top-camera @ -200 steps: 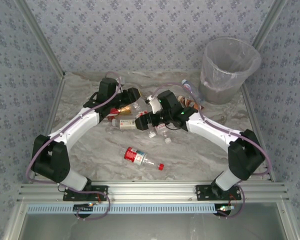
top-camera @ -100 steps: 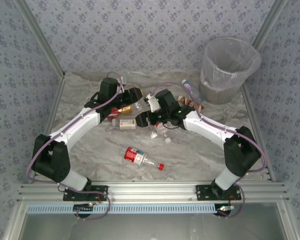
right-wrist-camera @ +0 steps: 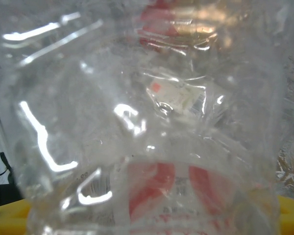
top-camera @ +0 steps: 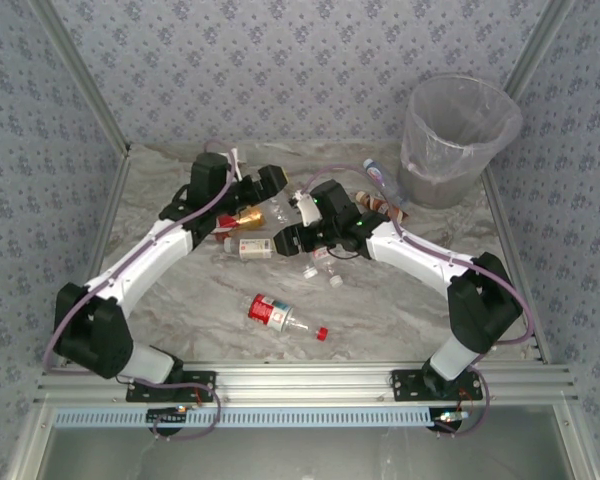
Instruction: Put the plastic bottles in the bin
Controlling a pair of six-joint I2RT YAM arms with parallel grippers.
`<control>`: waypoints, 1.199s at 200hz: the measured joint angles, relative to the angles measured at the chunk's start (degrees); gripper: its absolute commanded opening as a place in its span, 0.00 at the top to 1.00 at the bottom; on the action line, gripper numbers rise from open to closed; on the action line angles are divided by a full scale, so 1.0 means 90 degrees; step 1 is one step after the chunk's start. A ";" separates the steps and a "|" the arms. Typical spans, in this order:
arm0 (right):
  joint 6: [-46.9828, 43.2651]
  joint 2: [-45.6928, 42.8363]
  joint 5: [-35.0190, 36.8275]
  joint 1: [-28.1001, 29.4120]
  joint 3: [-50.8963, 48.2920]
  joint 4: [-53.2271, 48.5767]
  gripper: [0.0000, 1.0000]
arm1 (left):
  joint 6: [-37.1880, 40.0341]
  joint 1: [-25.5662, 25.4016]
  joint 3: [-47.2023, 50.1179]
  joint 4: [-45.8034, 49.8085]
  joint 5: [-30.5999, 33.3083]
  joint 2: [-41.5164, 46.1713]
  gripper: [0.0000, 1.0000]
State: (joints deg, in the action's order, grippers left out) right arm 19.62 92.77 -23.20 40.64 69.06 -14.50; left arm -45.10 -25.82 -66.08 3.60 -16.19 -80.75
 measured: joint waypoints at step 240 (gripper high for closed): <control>-0.0736 -0.1809 0.1277 -0.1938 0.0032 -0.0585 0.36 | 0.0265 0.1217 0.1999 0.0401 0.2106 0.1430 0.00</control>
State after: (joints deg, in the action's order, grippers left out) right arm 12.99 76.49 -11.70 23.20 69.34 -19.77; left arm -42.72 -14.87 -48.10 7.20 2.76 -67.88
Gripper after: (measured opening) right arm 0.645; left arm 0.994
